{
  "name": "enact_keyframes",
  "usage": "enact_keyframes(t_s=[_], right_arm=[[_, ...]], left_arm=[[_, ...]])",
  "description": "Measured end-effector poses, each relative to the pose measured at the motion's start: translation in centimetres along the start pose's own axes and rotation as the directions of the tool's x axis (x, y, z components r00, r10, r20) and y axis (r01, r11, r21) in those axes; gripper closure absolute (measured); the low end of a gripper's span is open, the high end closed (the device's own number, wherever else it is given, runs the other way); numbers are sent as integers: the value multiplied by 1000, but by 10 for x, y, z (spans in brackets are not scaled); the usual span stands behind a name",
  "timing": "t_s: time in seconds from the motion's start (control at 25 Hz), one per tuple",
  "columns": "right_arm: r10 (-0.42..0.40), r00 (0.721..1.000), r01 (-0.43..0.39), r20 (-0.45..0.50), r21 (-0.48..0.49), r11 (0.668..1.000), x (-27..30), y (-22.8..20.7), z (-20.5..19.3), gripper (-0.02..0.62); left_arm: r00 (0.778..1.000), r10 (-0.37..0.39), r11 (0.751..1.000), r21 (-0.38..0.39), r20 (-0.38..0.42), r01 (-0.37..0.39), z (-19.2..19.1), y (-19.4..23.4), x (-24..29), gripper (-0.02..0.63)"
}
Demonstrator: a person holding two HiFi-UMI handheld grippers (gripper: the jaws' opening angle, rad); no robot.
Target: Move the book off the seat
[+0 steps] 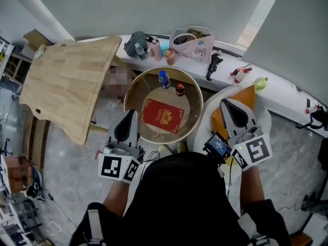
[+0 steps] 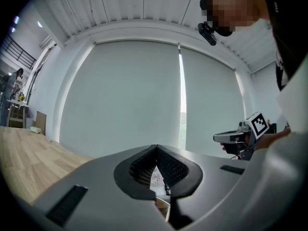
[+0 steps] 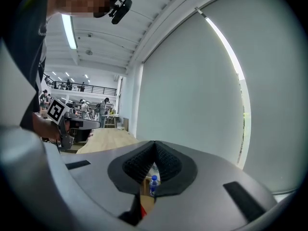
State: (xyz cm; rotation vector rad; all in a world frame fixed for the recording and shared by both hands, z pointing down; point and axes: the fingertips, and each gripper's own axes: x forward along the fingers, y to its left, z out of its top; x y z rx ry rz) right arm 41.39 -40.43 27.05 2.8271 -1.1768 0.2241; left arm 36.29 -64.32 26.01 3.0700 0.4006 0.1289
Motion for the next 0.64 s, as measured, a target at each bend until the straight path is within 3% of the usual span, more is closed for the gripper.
enact_keyframes(t_s=[0.4, 0.64], right_arm=[[2, 1000, -2, 3, 18, 1000, -8, 1, -6, 581], [10, 1000, -10, 2, 27, 1000, -13, 2, -9, 581]], left_arm=[[1000, -1, 998, 64, 2, 1, 2, -10, -5, 595], [1000, -3, 999, 34, -2, 4, -3, -13, -8, 595]])
